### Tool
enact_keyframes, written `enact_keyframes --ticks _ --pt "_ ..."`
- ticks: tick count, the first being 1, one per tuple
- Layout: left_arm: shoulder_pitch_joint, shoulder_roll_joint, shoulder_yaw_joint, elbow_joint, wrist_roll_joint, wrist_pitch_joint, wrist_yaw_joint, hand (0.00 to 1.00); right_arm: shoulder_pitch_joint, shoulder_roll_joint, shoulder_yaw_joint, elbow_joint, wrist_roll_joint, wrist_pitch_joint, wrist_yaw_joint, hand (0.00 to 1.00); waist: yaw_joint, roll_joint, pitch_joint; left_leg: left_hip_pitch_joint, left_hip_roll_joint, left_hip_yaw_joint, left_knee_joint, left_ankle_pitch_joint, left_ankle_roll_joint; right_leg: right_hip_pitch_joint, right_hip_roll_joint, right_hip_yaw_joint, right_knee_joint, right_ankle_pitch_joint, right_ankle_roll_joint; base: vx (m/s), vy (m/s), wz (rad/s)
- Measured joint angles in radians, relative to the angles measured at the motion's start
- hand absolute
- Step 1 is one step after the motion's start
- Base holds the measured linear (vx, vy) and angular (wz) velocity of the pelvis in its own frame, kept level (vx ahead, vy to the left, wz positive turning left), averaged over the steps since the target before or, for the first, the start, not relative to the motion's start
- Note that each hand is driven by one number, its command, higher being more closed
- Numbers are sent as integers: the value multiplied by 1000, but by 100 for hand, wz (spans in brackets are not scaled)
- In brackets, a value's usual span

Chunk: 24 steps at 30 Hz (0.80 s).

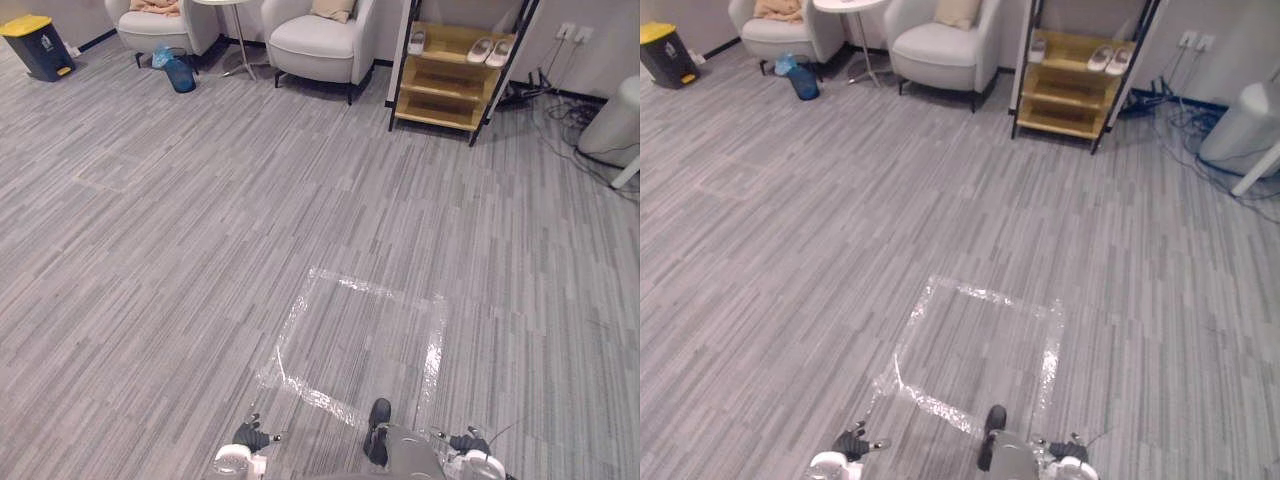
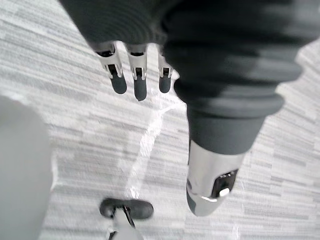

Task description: Pick up cushions and gather them together orderly.

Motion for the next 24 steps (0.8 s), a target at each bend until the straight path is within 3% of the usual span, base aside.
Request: enact_keyframes --ticks 1,2,3,4,6,7,9,10,11,13,15,17,18,19,20,22,24 --pt "-2 0 0 -1 1 -1 0 0 -2 -1 0 0 1 2 -1 0 5 4 1 -50 15 -6 112 -13 6 37 16 0 -27 -7 -8 396 -128 -16" --pt "-8 -1 2 -13 1 -6 0 0 1 -2 -1 6 1 4 -3 0 12 2 10 -122 20 2 243 -64 21 108 36 10 -76 -11 -12 391 -78 -20" --pt "-12 2 -8 -28 6 -7 0 0 1 -1 -1 10 2 5 -7 0 15 -13 20 -189 5 29 270 -108 48 174 42 24 -120 -14 -10 392 -64 -24" --pt "-13 6 -19 -37 7 -8 1 0 -1 1 -1 8 3 5 -8 0 18 -12 21 -218 -5 47 251 -122 59 197 42 29 -135 -16 -8 368 -28 -34" --pt "-14 5 -36 -48 6 -8 0 0 -10 1 -1 2 4 4 -10 0 24 -12 21 -286 -54 81 62 -140 69 241 39 57 -164 -14 7 302 39 -50" --pt "-18 2 -43 -56 6 -7 0 0 -26 2 -2 -2 4 0 -11 0 28 -8 21 -313 -96 77 -116 -124 72 252 29 83 -166 -31 21 337 127 -62" --pt "-19 3 -56 -61 6 -8 0 0 -25 9 -3 -1 4 -5 -15 0 51 -18 21 -295 -168 62 -356 63 64 277 -2 137 -186 -51 53 351 152 -66" --pt "-16 6 -57 -60 7 -8 1 0 -16 20 4 -1 3 -4 -17 0 65 -27 9 -258 -195 80 -411 79 88 298 -17 160 -209 -50 81 439 135 -32" --pt "-26 5 -57 -55 7 -7 1 0 -13 25 9 1 2 -3 -17 0 60 -25 1 -253 -219 83 -404 80 129 312 -39 161 -231 -40 108 470 116 -8" --pt "-31 10 -47 -54 7 -7 -1 0 -3 25 7 7 1 6 -15 0 64 -36 10 -248 -233 97 -363 46 171 339 -61 159 -242 -36 127 425 105 -4" --pt "-20 14 -22 -39 -2 -5 -4 0 -13 18 5 6 -11 5 -11 0 68 -24 9 -172 -228 116 -395 -2 169 297 -74 170 -66 -83 197 356 103 -37" --pt "-17 30 -25 -26 -3 -5 -14 0 -22 20 5 4 -41 5 -5 0 68 -25 12 -46 -239 152 -480 -8 179 159 -140 130 331 -102 241 312 122 -37" --pt "-16 37 -27 -22 -3 -5 -17 0 -28 22 5 4 -42 5 -3 0 67 -32 12 -18 -249 154 -495 -10 182 132 -171 98 414 -111 230 329 87 -4" --pt "-12 45 -34 -17 -2 -4 -17 0 -22 21 5 4 -47 6 -1 0 55 -33 13 28 -263 155 -521 -11 184 110 -223 28 496 -133 196 339 39 10" --pt "-11 45 -36 -15 -2 -2 -17 0 -21 17 5 5 -62 7 -1 0 49 -38 10 64 -259 154 -541 -12 184 98 -243 -41 497 -160 161 279 3 10" --pt "-9 55 -35 -15 -2 -1 -17 0 -25 18 6 5 -77 7 -1 0 47 -27 11 79 -246 147 -549 -12 184 72 -233 -90 424 -178 153 271 -58 10" --pt "-11 61 -36 -16 -2 2 -16 0 -29 17 5 4 -77 8 -1 0 38 -27 14 93 -225 133 -549 -14 180 55 -194 -108 254 -159 141 268 -114 19"
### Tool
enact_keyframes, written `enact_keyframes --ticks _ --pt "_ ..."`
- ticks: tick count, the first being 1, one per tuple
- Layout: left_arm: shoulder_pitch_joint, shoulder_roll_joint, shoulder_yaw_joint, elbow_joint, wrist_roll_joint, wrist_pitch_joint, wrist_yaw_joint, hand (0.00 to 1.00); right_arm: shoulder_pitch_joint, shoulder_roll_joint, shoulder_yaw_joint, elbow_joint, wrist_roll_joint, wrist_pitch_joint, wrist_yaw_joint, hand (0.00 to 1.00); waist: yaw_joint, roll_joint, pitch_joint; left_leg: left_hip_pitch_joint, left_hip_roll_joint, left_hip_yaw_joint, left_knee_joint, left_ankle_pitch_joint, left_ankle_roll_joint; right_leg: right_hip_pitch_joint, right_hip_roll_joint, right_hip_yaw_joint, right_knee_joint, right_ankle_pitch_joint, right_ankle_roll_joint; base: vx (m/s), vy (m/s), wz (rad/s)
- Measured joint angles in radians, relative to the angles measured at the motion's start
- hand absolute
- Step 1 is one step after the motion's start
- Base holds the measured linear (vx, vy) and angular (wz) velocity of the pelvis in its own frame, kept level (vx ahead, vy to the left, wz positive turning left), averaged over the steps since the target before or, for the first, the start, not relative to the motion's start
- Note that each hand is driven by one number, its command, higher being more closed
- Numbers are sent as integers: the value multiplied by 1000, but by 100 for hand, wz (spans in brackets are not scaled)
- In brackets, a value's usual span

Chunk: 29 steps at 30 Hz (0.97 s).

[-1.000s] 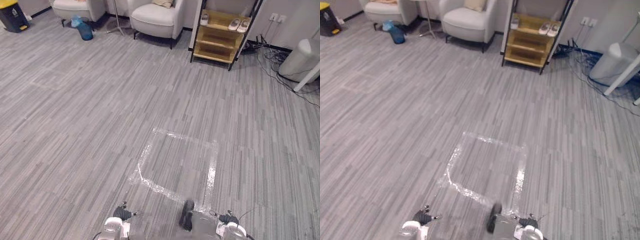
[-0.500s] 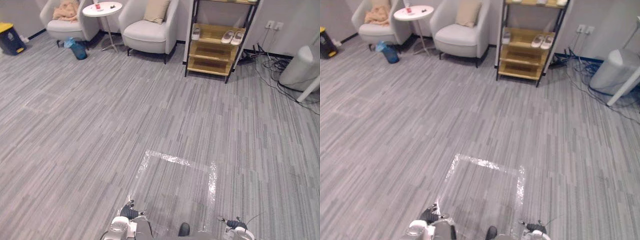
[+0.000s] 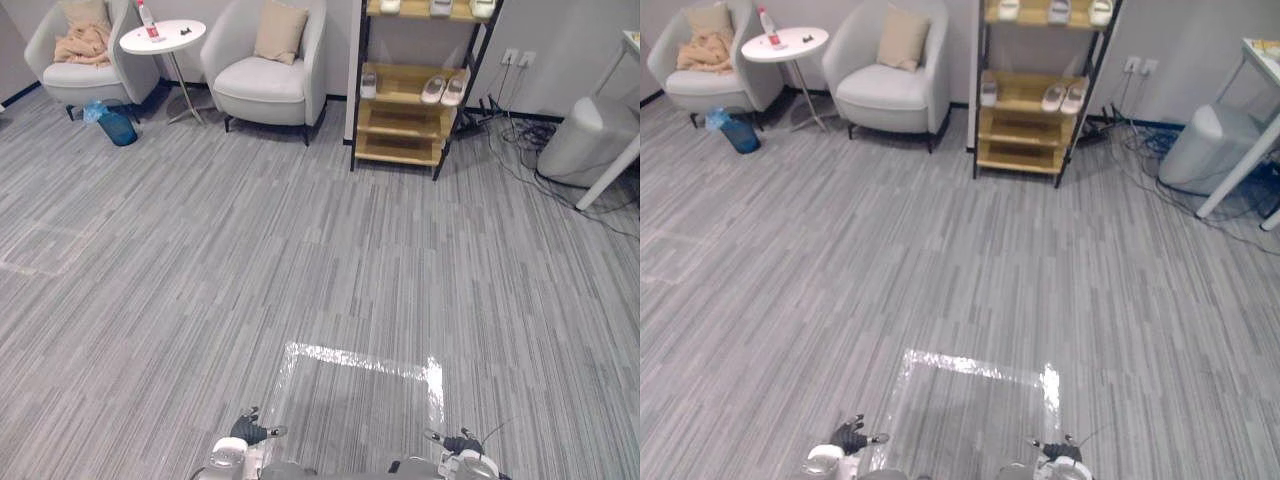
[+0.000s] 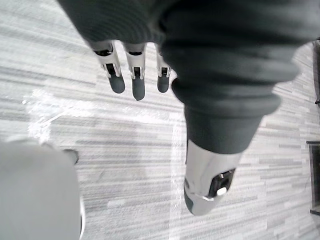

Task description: Pick up cushions and gather them together orderly.

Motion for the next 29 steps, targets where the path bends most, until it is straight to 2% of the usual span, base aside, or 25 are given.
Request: enact_keyframes --ticks 1,2,3,6,7,9,10,11,13,14,15,16,17,22,29 --pt "8 3 0 0 0 1 0 0 7 1 1 0 0 2 0 0 -1 -7 -4 7 0 -3 4 -8 -14 4 27 11 -115 58 -14 294 -160 18" --pt "7 17 1 -3 -2 1 -1 0 27 3 1 1 0 4 2 0 -2 -40 -8 5 -19 -15 29 -34 -51 7 41 54 -227 189 -63 353 -195 6" --pt "5 5 2 1 -1 4 4 0 29 -20 -9 6 0 9 2 0 4 -7 -12 5 8 -33 53 -66 -69 23 66 45 -225 163 -68 296 -157 2" --pt "-1 -29 0 2 0 6 1 0 30 -36 -17 5 0 8 2 0 2 15 -24 -1 50 -49 106 -69 -73 83 121 43 -319 161 -71 262 -160 -12" --pt "-2 -35 -1 3 0 8 -1 0 31 -36 -17 5 1 9 2 0 2 14 -23 -19 56 -58 140 -71 -77 92 127 40 -329 158 -73 196 -127 8" --pt "-31 -48 -18 0 0 10 0 0 38 -39 -15 6 3 9 1 0 -2 5 -19 -130 85 -64 377 -73 -98 121 141 35 -375 158 -75 150 -87 10" --pt "-34 -52 -24 0 0 10 0 0 39 -41 -13 9 3 9 -2 0 3 0 -11 -208 114 -65 531 -75 -141 148 140 30 -397 161 -78 170 -40 -7" --pt "-29 -52 -25 -2 0 10 -1 0 37 -41 -12 21 3 9 -6 0 4 -1 -6 -234 126 -56 561 -116 -149 186 140 35 -415 161 -78 217 0 -9" --pt "-30 -51 -33 -9 0 9 0 0 37 -42 -19 24 3 10 -8 0 5 -12 1 -260 110 -54 457 -152 -130 224 122 41 -425 162 -77 200 111 -12" --pt "-30 -51 -46 -11 0 9 0 0 38 -44 -20 23 3 9 -9 0 5 -8 3 -264 92 -56 291 -122 -120 238 107 47 -426 163 -62 133 172 -16" --pt "-30 -51 -59 -11 0 9 0 0 42 -48 -20 23 3 9 -9 0 5 4 -5 -275 87 -64 191 -18 -122 236 107 53 -428 157 -36 145 180 -29" --pt "-28 -47 -59 -10 0 9 0 0 42 -44 -17 22 3 9 -7 0 15 9 -11 -253 65 -49 157 28 -105 240 96 77 -438 163 -5 196 188 -7" --pt "-33 -36 -61 -9 0 9 0 0 44 -24 -17 24 3 10 -5 0 12 -4 -12 -222 24 -39 85 57 -85 254 67 80 -472 171 20 173 143 0" --pt "-29 -13 -57 -10 -1 10 0 0 44 -15 -19 26 1 18 -2 0 18 -10 -4 -205 -16 -51 85 59 -80 295 42 79 -519 185 40 98 82 11" --pt "-24 -5 -57 -10 0 9 -1 0 28 -11 -55 23 0 14 -4 0 24 -11 -4 -188 -5 -83 82 59 -80 315 68 81 -539 183 33 -2 -44 2"
